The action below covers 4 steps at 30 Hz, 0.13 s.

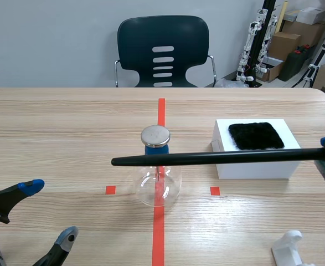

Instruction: Do the electroscope experiment. pick up the black charging rod

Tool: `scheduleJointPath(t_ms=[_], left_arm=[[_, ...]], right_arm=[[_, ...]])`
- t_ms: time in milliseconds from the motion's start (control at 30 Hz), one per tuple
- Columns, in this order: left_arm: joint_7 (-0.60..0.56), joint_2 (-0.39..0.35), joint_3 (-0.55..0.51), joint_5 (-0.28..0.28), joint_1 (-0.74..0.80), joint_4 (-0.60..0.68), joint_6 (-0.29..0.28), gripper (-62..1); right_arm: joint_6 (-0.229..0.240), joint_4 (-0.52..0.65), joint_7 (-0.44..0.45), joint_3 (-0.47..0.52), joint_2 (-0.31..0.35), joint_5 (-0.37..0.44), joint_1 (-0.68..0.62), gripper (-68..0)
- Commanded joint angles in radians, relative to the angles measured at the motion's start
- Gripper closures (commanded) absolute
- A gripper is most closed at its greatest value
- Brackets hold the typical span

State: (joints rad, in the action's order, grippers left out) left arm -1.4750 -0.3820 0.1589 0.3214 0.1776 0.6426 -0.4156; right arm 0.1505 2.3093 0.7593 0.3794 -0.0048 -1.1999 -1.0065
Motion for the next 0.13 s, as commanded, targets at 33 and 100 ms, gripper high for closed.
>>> scheduleJointPath(t_ms=[33, 100], left_arm=[[-0.018, 0.004, 0.0, -0.007, 0.002, 0.005, 0.002, -62.3], [-0.018, 0.004, 0.0, -0.007, 0.002, 0.005, 0.002, -62.3]], right_arm=[[-0.008, 0.017, -0.001, -0.001, 0.013, 0.018, 0.004, -1.3], [-0.008, 0.017, -0.001, -0.001, 0.013, 0.018, 0.004, -1.3]])
